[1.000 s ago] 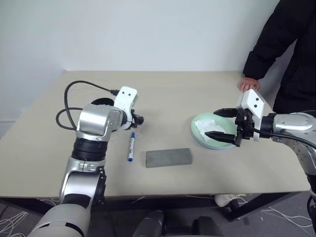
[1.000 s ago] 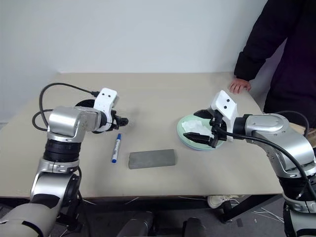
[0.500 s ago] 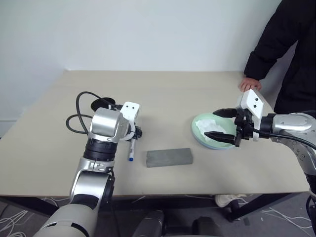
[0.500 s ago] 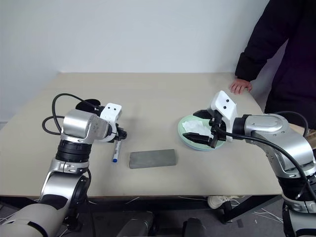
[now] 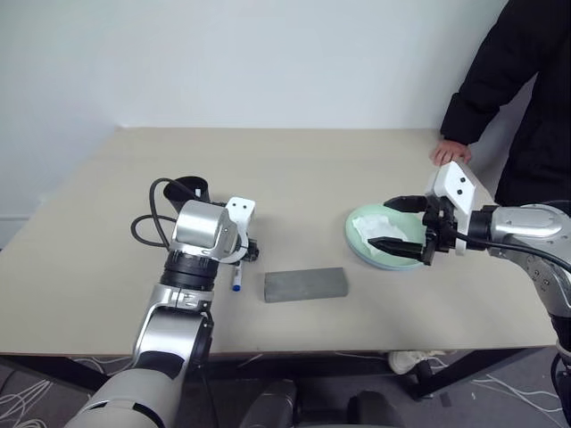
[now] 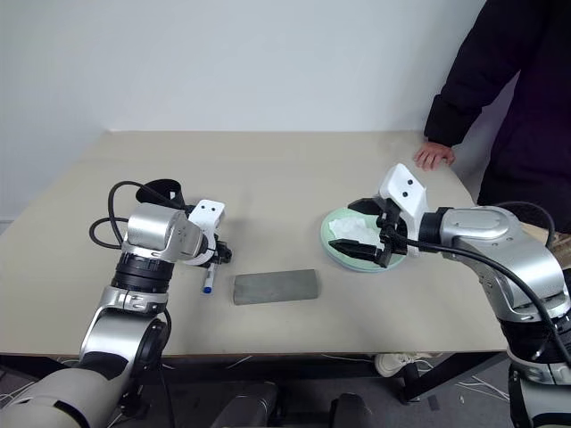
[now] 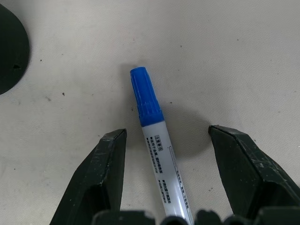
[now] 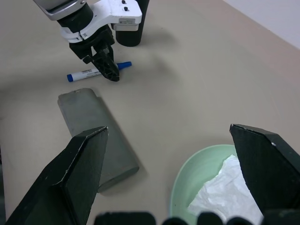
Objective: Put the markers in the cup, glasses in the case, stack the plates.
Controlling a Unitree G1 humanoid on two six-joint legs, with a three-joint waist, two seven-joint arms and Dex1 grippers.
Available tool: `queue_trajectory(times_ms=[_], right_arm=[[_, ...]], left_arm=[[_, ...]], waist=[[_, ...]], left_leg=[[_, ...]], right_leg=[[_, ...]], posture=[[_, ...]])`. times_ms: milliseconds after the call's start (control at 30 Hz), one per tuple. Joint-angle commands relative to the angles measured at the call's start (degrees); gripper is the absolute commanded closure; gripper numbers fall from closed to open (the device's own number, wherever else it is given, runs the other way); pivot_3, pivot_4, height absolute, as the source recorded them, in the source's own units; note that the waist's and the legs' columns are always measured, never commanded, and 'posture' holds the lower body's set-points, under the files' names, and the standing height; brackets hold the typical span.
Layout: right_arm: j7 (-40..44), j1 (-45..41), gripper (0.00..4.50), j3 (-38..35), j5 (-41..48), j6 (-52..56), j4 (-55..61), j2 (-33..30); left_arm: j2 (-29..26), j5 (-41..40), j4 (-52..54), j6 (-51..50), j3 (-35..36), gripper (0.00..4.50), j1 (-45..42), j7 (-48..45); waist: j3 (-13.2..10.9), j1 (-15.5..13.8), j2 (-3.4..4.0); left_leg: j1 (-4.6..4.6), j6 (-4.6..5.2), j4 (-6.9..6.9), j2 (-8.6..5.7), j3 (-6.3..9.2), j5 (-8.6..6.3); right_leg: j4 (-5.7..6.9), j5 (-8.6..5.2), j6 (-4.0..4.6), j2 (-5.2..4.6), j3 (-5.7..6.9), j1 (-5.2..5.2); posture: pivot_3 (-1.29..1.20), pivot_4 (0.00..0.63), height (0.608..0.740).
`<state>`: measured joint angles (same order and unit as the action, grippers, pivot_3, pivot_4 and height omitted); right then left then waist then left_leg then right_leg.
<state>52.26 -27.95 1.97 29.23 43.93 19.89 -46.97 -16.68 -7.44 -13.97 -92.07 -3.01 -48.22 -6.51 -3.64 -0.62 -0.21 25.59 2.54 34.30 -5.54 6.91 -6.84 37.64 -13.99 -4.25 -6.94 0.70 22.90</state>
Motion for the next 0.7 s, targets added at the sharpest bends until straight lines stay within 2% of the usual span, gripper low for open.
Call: queue_trajectory(times_ms=[33, 67, 167, 400, 600, 700], right_arm=[[-0.5, -0.5, 0.0, -1.1, 0.0, -0.5, 1.5, 0.0], [-0.6, -0.5, 0.0, -1.1, 0.0, -0.5, 1.5, 0.1], [-0.7, -0.5, 0.0, -1.0, -0.1, -0.6, 1.5, 0.2], [-0.8, -0.6, 0.0, -1.2, -0.1, -0.5, 1.6, 0.4], [-0.9, -0.7, 0.0, -1.1, 0.0, -0.5, 1.6, 0.4], [-0.9, -0.9, 0.0, -0.9, 0.0, -0.5, 1.4, 0.4]], left_arm=[[0.1, 0.9, -0.9, -0.4, 0.4, 1.59, -1.6, 0.9], [0.2, 1.0, -1.1, -0.4, 0.5, 1.59, -1.7, 1.0], [0.4, 1.1, -1.5, -0.4, 0.6, 2.13, -1.6, 1.1], [0.7, 1.2, -1.5, -0.4, 0.2, 4.31, -0.9, 1.1], [-0.9, -0.4, 1.3, 3.8, -3.0, 4.4, -0.5, -2.2], [-3.7, -0.7, 5.0, 10.8, -7.0, 4.4, -0.3, -6.3]], waist=[[0.0, 0.0, 0.0], [0.0, 0.0, 0.0], [0.0, 0.0, 0.0], [0.0, 0.2, 0.03], [0.0, 0.2, 0.03], [0.0, 0.2, 0.01]], left_leg=[[0.0, 0.0, 0.0, 0.0, 0.0, 0.0], [0.0, 0.0, 0.0, 0.0, 0.0, 0.0], [0.0, 0.0, 0.0, 0.0, 0.0, 0.0], [-0.02, 0.0, 0.0, 0.01, 0.01, 0.0], [-0.01, 0.0, -0.01, 0.01, 0.0, 0.0], [0.0, 0.0, -0.01, 0.01, 0.0, 0.0]], right_leg=[[0.0, 0.0, 0.0, 0.0, 0.0, 0.0], [0.0, 0.0, 0.0, 0.0, 0.0, 0.0], [0.0, 0.0, 0.0, 0.0, 0.0, -0.01], [0.01, 0.0, 0.0, 0.01, 0.0, 0.0], [0.01, 0.0, 0.0, 0.0, 0.0, 0.0], [0.01, 0.0, 0.01, -0.01, 0.0, 0.01]], posture=[[0.0, 0.0, 0.727], [0.0, 0.0, 0.727], [0.0, 0.0, 0.727], [0.0, 0.0, 0.727], [0.0, 0.0, 0.727], [0.0, 0.0, 0.727]])
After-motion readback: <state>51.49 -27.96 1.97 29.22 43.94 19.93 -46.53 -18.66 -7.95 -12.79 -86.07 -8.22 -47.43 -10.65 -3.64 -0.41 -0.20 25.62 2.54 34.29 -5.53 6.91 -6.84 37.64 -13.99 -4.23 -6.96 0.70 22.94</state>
